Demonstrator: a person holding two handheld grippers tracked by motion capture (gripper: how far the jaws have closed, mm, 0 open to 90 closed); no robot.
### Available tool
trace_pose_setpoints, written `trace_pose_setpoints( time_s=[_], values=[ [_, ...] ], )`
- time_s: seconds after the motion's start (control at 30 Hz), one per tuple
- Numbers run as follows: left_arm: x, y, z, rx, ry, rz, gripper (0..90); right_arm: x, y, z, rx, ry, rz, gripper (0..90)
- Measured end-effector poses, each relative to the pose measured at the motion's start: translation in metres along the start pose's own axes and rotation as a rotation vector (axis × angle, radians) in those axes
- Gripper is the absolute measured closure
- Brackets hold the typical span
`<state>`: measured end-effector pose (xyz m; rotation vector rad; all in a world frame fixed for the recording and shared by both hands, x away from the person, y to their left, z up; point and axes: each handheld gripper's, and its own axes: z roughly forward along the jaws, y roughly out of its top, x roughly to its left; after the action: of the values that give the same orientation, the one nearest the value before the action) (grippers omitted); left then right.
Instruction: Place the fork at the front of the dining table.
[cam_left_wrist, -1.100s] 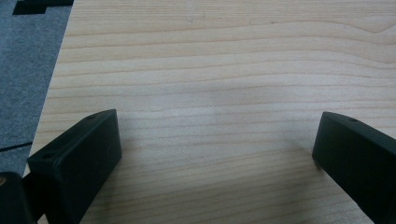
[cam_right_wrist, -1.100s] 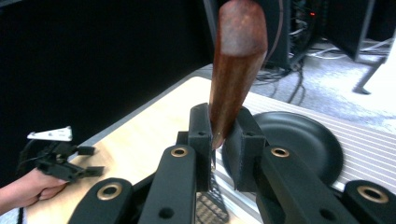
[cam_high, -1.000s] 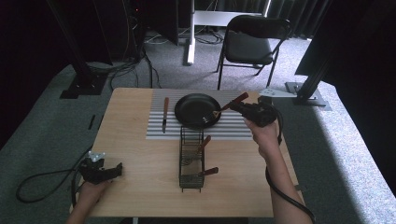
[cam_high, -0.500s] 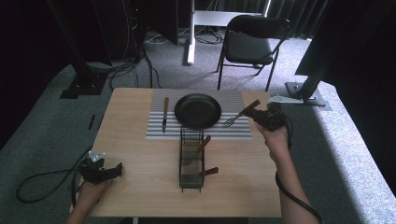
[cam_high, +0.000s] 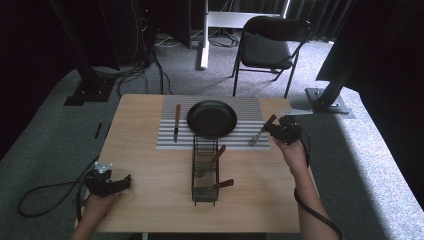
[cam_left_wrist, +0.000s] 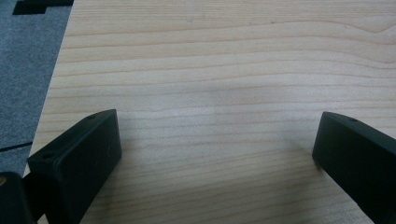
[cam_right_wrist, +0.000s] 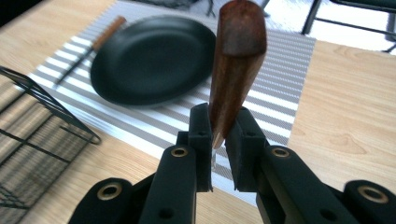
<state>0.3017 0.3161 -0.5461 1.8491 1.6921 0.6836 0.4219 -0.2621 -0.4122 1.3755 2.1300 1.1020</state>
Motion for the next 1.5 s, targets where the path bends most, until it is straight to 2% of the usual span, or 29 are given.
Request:
trace_pose_setpoints(
  time_s=[0.13,0.23,0.37,0.53,0.63,0.7,0.87,1.07,1.23,1.5],
  values=[
    [0.000,0.000,0.000,0.000,0.000,0.000,1.0,0.005,-0.002,0.013,0.035,-0.030,-0.012,80.9],
    [0.000,0.000,0.000,0.000,0.000,0.000,1.0,0.007,0.001,0.018,0.033,-0.038,-0.011,80.9],
    [0.000,0.000,0.000,0.000,0.000,0.000,1.0,0.008,0.004,0.023,0.025,-0.045,0.007,80.7],
    [0.000,0.000,0.000,0.000,0.000,0.000,1.0,0.006,0.002,0.033,-0.003,-0.037,0.067,79.1],
    [0.000,0.000,0.000,0.000,0.000,0.000,1.0,0.006,-0.002,0.041,0.012,-0.041,0.072,79.5],
    [0.000,0.000,0.000,0.000,0.000,0.000,1.0,0.008,-0.004,0.049,0.005,-0.066,0.069,80.1],
    [0.000,0.000,0.000,0.000,0.000,0.000,1.0,0.009,0.003,0.056,0.012,-0.086,0.068,80.4],
    [0.000,0.000,0.000,0.000,0.000,0.001,1.0,0.012,0.025,0.085,0.064,-0.125,0.069,80.6],
    [0.000,0.000,0.000,0.000,0.000,0.000,1.0,0.008,0.039,0.113,0.127,-0.151,0.097,80.6],
    [0.000,0.000,0.000,0.001,0.000,0.001,1.0,0.002,0.053,0.159,0.274,-0.203,0.151,80.6]
  ],
)
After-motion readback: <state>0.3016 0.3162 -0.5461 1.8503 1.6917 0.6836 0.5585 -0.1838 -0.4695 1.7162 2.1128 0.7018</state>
